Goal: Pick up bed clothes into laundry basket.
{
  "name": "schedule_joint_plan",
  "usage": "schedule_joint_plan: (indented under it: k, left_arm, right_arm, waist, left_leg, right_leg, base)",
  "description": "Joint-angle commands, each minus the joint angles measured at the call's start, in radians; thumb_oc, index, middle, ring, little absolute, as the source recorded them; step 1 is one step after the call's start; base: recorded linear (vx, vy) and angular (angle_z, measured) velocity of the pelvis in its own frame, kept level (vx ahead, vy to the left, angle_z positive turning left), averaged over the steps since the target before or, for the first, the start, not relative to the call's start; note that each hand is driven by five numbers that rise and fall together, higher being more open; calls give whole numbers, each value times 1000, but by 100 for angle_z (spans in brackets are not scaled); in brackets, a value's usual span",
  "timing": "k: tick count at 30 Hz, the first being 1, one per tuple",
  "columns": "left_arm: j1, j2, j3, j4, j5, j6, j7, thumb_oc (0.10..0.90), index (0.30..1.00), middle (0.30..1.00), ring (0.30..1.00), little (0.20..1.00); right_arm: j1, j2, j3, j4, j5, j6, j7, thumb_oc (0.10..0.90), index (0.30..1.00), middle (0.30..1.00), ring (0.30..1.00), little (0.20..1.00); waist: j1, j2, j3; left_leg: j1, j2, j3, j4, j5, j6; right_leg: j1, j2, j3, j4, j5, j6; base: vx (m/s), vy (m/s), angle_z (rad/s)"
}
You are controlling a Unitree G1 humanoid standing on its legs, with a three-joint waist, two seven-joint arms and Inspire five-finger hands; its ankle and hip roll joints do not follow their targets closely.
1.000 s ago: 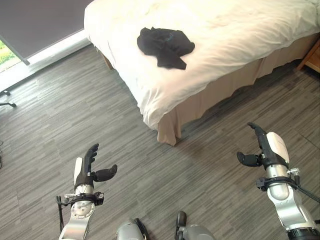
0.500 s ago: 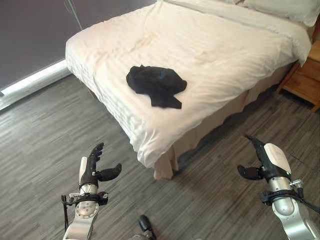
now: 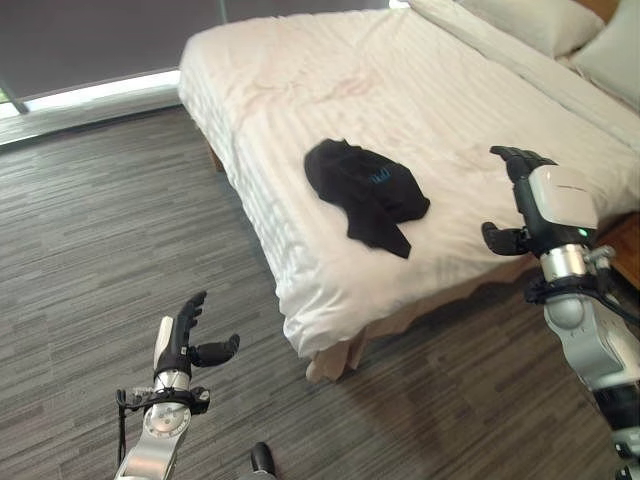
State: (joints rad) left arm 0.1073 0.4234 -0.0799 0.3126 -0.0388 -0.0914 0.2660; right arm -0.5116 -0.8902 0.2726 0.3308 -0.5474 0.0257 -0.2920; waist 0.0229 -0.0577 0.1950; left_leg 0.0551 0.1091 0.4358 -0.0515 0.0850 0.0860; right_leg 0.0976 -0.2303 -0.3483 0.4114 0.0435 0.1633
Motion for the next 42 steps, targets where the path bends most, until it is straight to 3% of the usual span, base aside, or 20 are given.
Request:
schedule_joint_plan:
  k: [1, 3, 4, 5, 6, 8, 14, 19, 22, 23, 24, 25, 26, 27, 31, 35, 39, 41, 42]
  left_arm:
    - [-42, 88, 64, -94, -13, -88, 30, 800, 900, 900, 900, 900]
    - [-52, 86, 56, -79, -29, -93, 31, 800, 900, 900, 900, 900]
    - [-56, 88, 53, -72, -35, -96, 26, 800, 900, 900, 900, 900]
    - [-65, 97, 47, -58, -45, -100, 21, 800, 900, 900, 900, 900]
    - [-65, 96, 47, -58, -45, -100, 20, 800, 900, 900, 900, 900]
    - [-102, 119, 45, 1, -45, -103, 31, 800, 900, 900, 900, 900]
    - [-54, 111, 66, 30, -46, -97, 28, 800, 900, 900, 900, 900]
    - [-16, 87, 71, 83, -44, -87, 18, 800, 900, 900, 900, 900]
    - [-18, 82, 67, 91, -47, -89, 21, 800, 900, 900, 900, 900]
    - [-39, 71, 52, 117, -59, -95, 21, 800, 900, 900, 900, 900]
    - [-40, 71, 52, 118, -59, -96, 21, 800, 900, 900, 900, 900]
    - [-56, 70, 42, 138, -62, -101, 22, 800, 900, 900, 900, 900]
    - [-63, 71, 38, 148, -63, -103, 21, 800, 900, 900, 900, 900]
    - [-64, 70, 39, 149, -63, -103, 22, 800, 900, 900, 900, 900]
    - [-88, 72, 49, 229, -88, -107, 31, 800, 900, 900, 900, 900]
    - [-92, 86, 68, 258, -94, -106, 35, 800, 900, 900, 900, 900]
    - [-42, 77, 88, 214, -82, -99, 38, 800, 900, 900, 900, 900]
    - [-16, 79, 107, 186, -71, -93, 32, 800, 900, 900, 900, 900]
    - [-16, 80, 106, 186, -71, -93, 32, 800, 900, 900, 900, 900]
  right_arm:
    - [-139, -57, -43, 2, -34, 20, -80, 800, 900, 900, 900, 900]
    - [-185, -48, 1, 44, -41, 32, -85, 800, 900, 900, 900, 900]
    - [-201, -40, 20, 69, -39, 37, -86, 800, 900, 900, 900, 900]
    - [-237, -36, 49, 101, -36, 47, -90, 800, 900, 900, 900, 900]
    - [-238, -36, 50, 102, -36, 47, -90, 800, 900, 900, 900, 900]
    - [-277, -12, 96, 185, -24, 50, -77, 800, 900, 900, 900, 900]
    - [-305, 49, 160, 294, -11, 44, -46, 800, 900, 900, 900, 900]
    - [-294, 117, 193, 359, 10, 24, -24, 800, 900, 900, 900, 900]
    - [-295, 141, 199, 384, 21, 21, -26, 800, 900, 900, 900, 900]
    - [-304, 194, 218, 455, 41, 18, -23, 800, 900, 900, 900, 900]
    - [-305, 194, 219, 457, 42, 17, -24, 800, 900, 900, 900, 900]
    - [-316, 216, 238, 512, 40, 16, -14, 551, 526, 526, 526, 526]
    - [-321, 224, 247, 535, 43, 14, -7, 460, 389, 389, 389, 389]
    - [-323, 225, 249, 537, 43, 13, -8, 417, 326, 326, 326, 326]
    - [-342, 244, 261, 594, 71, 12, 1, 400, 300, 300, 300, 300]
    - [-361, 187, 259, 549, 89, 8, 11, 400, 300, 300, 300, 300]
    - [-334, 80, 197, 353, 128, -8, -8, 400, 300, 300, 300, 300]
    - [-295, -12, 93, 203, 184, -18, -31, 400, 300, 300, 300, 300]
    - [-294, -12, 92, 202, 184, -18, -31, 400, 300, 300, 300, 300]
  waist:
    - [46, -31, -23]
    - [29, -18, -4]
    - [22, -18, 4]
    - [17, -19, 13]
    - [16, -19, 12]
    - [21, -24, 17]
    - [34, -23, -4]
    - [45, 18, 4]
    - [47, 28, 14]
    - [53, 53, 37]
    - [52, 53, 35]
    - [55, 66, 44]
    - [56, 73, 47]
    - [55, 74, 46]
    - [58, 97, 55]
    - [49, 103, 48]
    - [30, 85, 41]
    - [16, 53, 28]
    - [16, 53, 27]
  left_leg:
    - [48, 53, -30, -36, -86, -164]
    - [40, 56, -62, -36, -63, -164]
    - [40, 45, -90, -36, -65, -165]
    - [38, 26, -140, -36, -75, -163]
    - [37, 27, -140, -36, -75, -163]
    - [45, 24, -192, -36, -93, -172]
    - [51, 11, -231, -36, -95, -179]
    - [22, 20, -251, -36, -79, -198]
    - [8, 21, -257, -36, -72, -202]
    - [-33, 24, -271, -36, -56, -212]
    - [-36, 24, -272, -36, -55, -212]
    - [-59, 28, -278, -36, -46, -219]
    - [-69, 30, -279, -36, -41, -222]
    - [-71, 30, -281, -36, -41, -222]
    - [-109, 36, -278, -36, -23, -231]
    - [-126, 36, -267, -36, -19, -234]
    - [-98, 30, -260, -36, -35, -226]
    - [-68, 19, -255, -36, -54, -215]
    - [-69, 19, -254, -36, -54, -215]
  right_leg:
    - [-60, -72, 50, -75, -33, 64]
    - [-104, 29, 94, -169, -117, 19]
    - [-109, 64, 139, -243, -130, 13]
    - [-133, 86, 229, -377, -98, 6]
    - [-133, 86, 229, -379, -97, 6]
    - [-163, 74, 293, -438, -49, 25]
    - [-111, 58, 245, -491, -15, 11]
    - [-102, 59, 205, -499, -27, 7]
    - [-108, 60, 202, -499, -27, 3]
    - [-135, 61, 193, -499, -27, -1]
    - [-137, 61, 192, -499, -27, -1]
    - [-156, 63, 185, -499, -28, -4]
    - [-164, 64, 181, -499, -29, -4]
    - [-165, 64, 179, -499, -29, -5]
    - [-199, 65, 180, -499, -26, -3]
    - [-216, 60, 177, -499, -28, 3]
    - [-183, 48, 174, -499, -27, 9]
    - [-161, 39, 182, -499, -16, 16]
    - [-162, 39, 183, -499, -16, 16]
  base:
    - [106, 41, 52]
    - [91, -20, 57]
    - [163, -89, 88]
    - [156, -57, 86]
    - [155, -81, 110]
    - [137, -132, 102]
    - [166, -128, 66]
    - [72, -77, 7]
    - [-22, -44, 13]
    - [-41, -52, 18]
    - [-50, -78, 23]
    - [-1, -43, 27]
    - [-1, -43, 23]
    - [8, -38, 16]
    - [-13, -18, 8]
    - [-9, 47, -1]
    - [-9, 74, 2]
    - [-15, 135, 4]
    - [-23, 133, 2]
